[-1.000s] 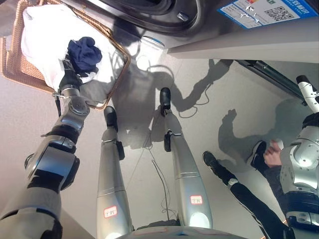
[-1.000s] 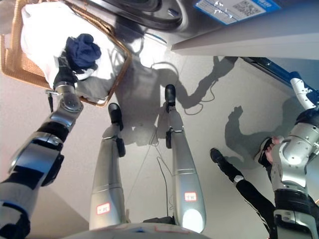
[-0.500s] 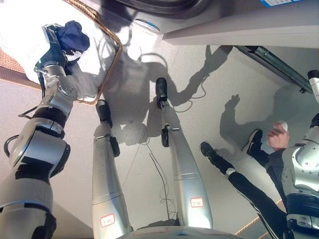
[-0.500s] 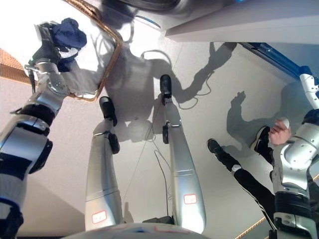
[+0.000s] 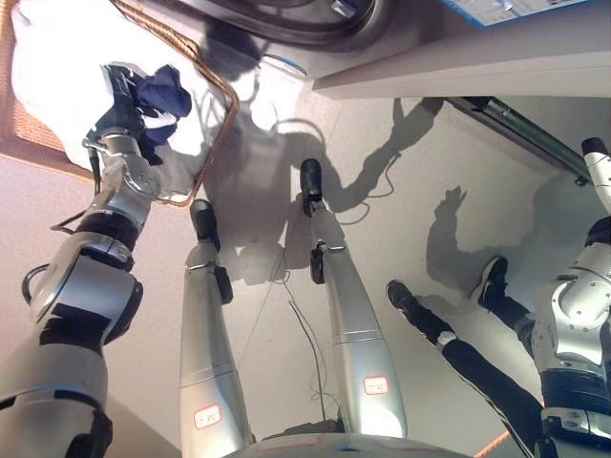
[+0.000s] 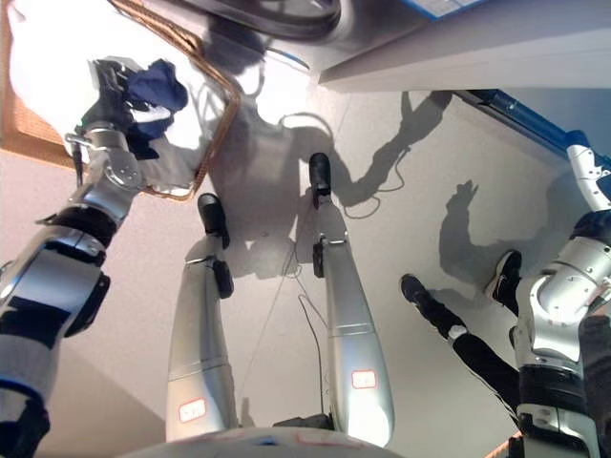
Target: Put the clothes in the basket into the washing machine.
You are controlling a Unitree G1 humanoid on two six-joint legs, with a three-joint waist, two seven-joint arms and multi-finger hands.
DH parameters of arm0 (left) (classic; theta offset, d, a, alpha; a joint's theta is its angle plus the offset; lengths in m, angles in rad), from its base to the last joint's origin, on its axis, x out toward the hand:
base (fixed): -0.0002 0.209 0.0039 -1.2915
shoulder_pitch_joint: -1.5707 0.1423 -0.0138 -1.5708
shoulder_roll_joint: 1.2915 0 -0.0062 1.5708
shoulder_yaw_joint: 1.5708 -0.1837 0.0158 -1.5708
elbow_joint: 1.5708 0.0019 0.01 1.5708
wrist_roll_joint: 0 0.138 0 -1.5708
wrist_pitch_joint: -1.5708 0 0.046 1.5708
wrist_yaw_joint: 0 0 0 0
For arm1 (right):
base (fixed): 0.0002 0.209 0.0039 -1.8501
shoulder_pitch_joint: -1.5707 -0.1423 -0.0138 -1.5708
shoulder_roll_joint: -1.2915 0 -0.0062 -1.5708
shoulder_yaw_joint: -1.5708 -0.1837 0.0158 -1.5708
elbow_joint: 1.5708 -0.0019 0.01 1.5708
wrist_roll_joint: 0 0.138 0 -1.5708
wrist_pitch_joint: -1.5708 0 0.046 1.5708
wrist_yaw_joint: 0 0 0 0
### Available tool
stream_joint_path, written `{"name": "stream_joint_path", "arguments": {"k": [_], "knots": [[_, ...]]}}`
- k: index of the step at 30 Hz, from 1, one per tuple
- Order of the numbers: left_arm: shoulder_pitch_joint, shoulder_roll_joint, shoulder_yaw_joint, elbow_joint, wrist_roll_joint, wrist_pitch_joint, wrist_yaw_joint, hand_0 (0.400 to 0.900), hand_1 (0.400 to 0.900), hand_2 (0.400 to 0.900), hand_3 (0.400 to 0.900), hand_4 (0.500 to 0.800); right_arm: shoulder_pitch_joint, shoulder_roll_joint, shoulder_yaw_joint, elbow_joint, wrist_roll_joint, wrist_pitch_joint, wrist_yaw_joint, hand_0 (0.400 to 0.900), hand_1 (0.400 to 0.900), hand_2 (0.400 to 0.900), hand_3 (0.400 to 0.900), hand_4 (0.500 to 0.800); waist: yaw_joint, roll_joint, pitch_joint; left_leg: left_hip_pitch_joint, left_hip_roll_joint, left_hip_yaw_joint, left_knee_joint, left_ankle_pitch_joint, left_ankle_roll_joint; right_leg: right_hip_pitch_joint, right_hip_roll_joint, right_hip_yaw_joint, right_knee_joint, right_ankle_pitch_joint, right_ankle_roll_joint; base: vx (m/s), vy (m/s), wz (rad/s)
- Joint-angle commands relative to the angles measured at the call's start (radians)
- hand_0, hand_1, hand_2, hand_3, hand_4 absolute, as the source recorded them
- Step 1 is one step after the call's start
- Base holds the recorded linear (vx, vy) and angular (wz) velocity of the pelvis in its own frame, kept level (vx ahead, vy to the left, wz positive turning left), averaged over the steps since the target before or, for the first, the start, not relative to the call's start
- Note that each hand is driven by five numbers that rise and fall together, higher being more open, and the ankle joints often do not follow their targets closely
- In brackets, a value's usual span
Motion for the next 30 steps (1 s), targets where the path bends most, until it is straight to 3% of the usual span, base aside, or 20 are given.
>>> {"name": "stream_joint_path", "arguments": {"k": [1,9,11,12,13,14,15,16,19,30], "knots": [[0.088,-0.044,0.093,-0.043,-0.021,-0.047,0.032,0.4,0.4,0.4,0.4,0.5,0.044,-0.079,-0.023,-0.032,0.006,-0.022,-0.026,0.9,0.9,0.9,0.9,0.8,0.018,0.068,-0.075,0.166,-0.053,0.044,-0.222,0.036,0.115,0.073,0.047,-0.042,-0.017,-0.015,-0.008,0.06,-0.004,0.13],[0.192,-0.115,0.146,-0.081,-0.046,-0.063,-0.005,0.4,0.4,0.4,0.4,0.5,0.018,-0.091,0.017,0.068,0.037,0.016,0.022,0.9,0.9,0.9,0.9,0.8,0.055,0.073,-0.072,0.434,-0.059,0.031,-0.397,0.09,0.091,0.314,0.036,-0.051,-0.106,-0.014,-0.014,0.06,-0.03,0.1],[0.233,-0.142,0.223,-0.103,-0.168,-0.096,-0.049,0.4,0.4,0.4,0.4,0.5,0.016,-0.093,0.024,0.093,0.036,0.038,0.038,0.9,0.9,0.9,0.9,0.8,0.074,0.074,-0.081,0.529,-0.055,0.032,-0.471,0.119,0.08,0.409,0.032,-0.061,-0.165,-0.011,-0.014,0.07,-0.03,-0.02],[0.234,-0.142,0.224,-0.103,-0.17,-0.096,-0.05,0.4,0.4,0.4,0.4,0.5,0.016,-0.093,0.025,0.093,0.037,0.038,0.038,0.9,0.9,0.9,0.9,0.8,0.073,0.074,-0.077,0.535,-0.055,0.032,-0.475,0.121,0.08,0.414,0.032,-0.062,-0.168,-0.01,-0.014,0.06,-0.025,-0.01],[0.236,-0.163,0.283,-0.106,-0.324,-0.124,-0.084,0.4,0.4,0.4,0.4,0.5,0.025,-0.086,0.017,0.117,0.059,0.056,0.05,0.9,0.9,0.9,0.9,0.8,0.078,0.079,-0.089,0.584,-0.054,0.029,-0.517,0.136,0.077,0.46,0.033,-0.065,-0.193,-0.01,-0.015,0.03,-0.019,0.04],[0.235,-0.162,0.283,-0.105,-0.326,-0.124,-0.085,0.4,0.4,0.4,0.4,0.5,0.024,-0.086,0.017,0.117,0.06,0.056,0.051,0.9,0.9,0.9,0.9,0.8,0.076,0.078,-0.088,0.585,-0.056,0.028,-0.523,0.146,0.077,0.462,0.031,-0.066,-0.199,-0.002,-0.015,0.06,-0.024,0.04],[0.232,-0.171,0.308,-0.109,-0.401,-0.14,-0.108,0.4,0.4,0.4,0.4,0.5,0.027,-0.081,0.014,0.132,0.062,0.067,0.056,0.9,0.9,0.9,0.9,0.8,0.078,0.081,-0.092,0.612,-0.054,0.027,-0.545,0.152,0.075,0.485,0.032,-0.067,-0.206,-0.005,-0.016,0.08,-0.017,0.06],[0.226,-0.19,0.343,-0.148,-0.539,-0.174,-0.148,0.4,0.4,0.4,0.4,0.5,0.029,-0.074,0.01,0.15,0.07,0.082,0.059,0.9,0.9,0.9,0.9,0.8,0.085,0.091,-0.101,0.658,-0.047,0.02,-0.584,0.16,0.071,0.515,0.037,-0.069,-0.209,-0.014,-0.018,0.11,-0.014,0.02],[0.198,-0.215,0.385,-0.191,-0.738,-0.219,-0.209,0.4,0.4,0.4,0.4,0.5,0.017,-0.062,0.016,0.174,0.093,0.094,0.071,0.9,0.9,0.9,0.9,0.8,0.086,0.097,-0.114,0.719,-0.037,0.018,-0.646,0.186,0.061,0.556,0.043,-0.072,-0.22,-0.021,-0.017,0.06,-0.004,-0.01],[0.019,-0.217,0.413,-0.1,-0.932,-0.247,-0.272,0.4,0.4,0.4,0.4,0.5,-0.045,-0.072,0.055,0.276,0.165,0.086,0.11,0.9,0.9,0.9,0.9,0.8,0.049,0.083,-0.167,0.745,-0.02,0.008,-0.709,0.219,0.048,0.577,0.055,-0.075,-0.263,-0.002,-0.013,0.03,-0.002,-0.02]]}}
